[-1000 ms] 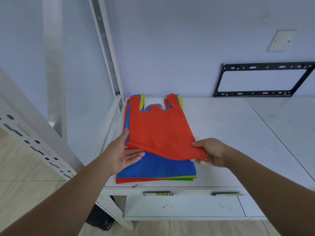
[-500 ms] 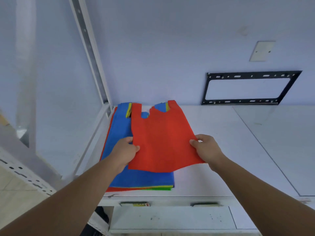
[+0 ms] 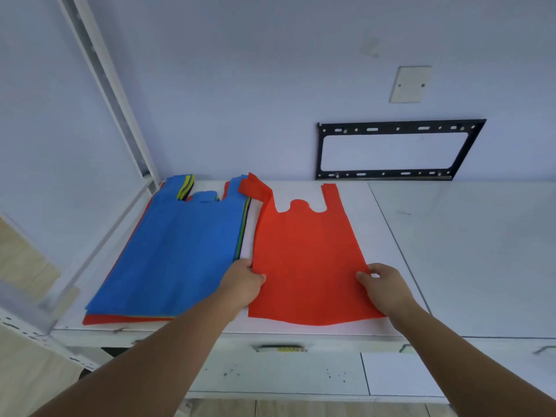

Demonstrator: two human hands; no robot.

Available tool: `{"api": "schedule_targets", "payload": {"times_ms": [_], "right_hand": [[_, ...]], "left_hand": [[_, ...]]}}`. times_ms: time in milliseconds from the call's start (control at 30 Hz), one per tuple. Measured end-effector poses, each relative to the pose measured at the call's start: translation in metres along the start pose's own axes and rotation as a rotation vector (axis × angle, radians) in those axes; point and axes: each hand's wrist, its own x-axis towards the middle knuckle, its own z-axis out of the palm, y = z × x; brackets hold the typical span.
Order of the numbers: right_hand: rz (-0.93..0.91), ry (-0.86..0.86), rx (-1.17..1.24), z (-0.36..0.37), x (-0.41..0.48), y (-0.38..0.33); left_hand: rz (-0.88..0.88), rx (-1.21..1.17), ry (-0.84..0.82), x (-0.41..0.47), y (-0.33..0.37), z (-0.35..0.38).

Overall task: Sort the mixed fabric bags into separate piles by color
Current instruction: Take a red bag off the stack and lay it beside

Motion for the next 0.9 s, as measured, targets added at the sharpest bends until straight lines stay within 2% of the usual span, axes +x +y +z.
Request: {"api": "schedule_targets", "payload": {"times_ms": [200, 367, 567, 733, 833, 900], "right_hand": [[-0.01, -0.004, -0.004, -0.005, -0.008, 0.012], [-0.001, 0.012, 0.036, -0.016, 0.002, -0.011], [-0.075, 0.053, 0.196, -0.051, 0.038, -0.104], [-0.195, 0.073, 0.326, -0.087, 0.046, -0.173], [-0.232, 0.086, 0.371, -0.091, 0.044, -0.179], [-0.207, 0.09, 0.38, -0.084, 0.045, -0.168]], "left_hand": [[0.027, 0.069, -0.062, -0.011, 0.012, 0.01], [0.038, -0.024, -0.053, -0.006, 0.036, 0.008], [0.241, -0.12, -0.002, 0.05, 0.11, -0.027], [0.419, -0.166, 0.071, 0.022, 0.195, -0.059], [0.486, -0.136, 0.097, 0.016, 0.201, -0.068], [0.464, -0.121, 0.089, 0.016, 0.185, -0.064]]}}
